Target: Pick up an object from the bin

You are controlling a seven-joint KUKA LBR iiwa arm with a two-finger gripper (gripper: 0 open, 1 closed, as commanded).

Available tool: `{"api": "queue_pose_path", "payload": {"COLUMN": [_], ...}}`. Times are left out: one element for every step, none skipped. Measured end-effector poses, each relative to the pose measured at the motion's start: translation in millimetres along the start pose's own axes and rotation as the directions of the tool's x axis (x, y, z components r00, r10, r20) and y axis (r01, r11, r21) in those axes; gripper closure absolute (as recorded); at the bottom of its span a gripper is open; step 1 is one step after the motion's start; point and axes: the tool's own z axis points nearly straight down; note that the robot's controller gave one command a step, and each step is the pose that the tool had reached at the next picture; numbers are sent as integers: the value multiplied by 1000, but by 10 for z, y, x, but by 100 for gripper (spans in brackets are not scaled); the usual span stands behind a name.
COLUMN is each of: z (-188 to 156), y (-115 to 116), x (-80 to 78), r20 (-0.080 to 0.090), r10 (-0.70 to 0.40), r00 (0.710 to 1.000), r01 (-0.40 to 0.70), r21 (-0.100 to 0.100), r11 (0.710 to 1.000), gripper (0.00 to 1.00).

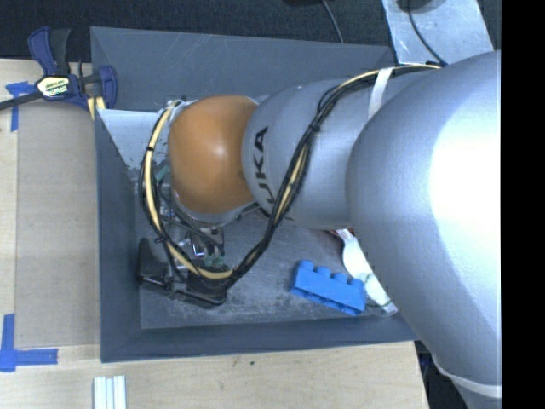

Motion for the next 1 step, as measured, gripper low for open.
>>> {"api": "queue_pose_path", "payload": {"z": [169], "y": [-609], "x": [525], "r20": [-2], "r10": [-262], "r00": [965], "r01": [262], "r21": [1], "r11": [965], "gripper": [0]}}
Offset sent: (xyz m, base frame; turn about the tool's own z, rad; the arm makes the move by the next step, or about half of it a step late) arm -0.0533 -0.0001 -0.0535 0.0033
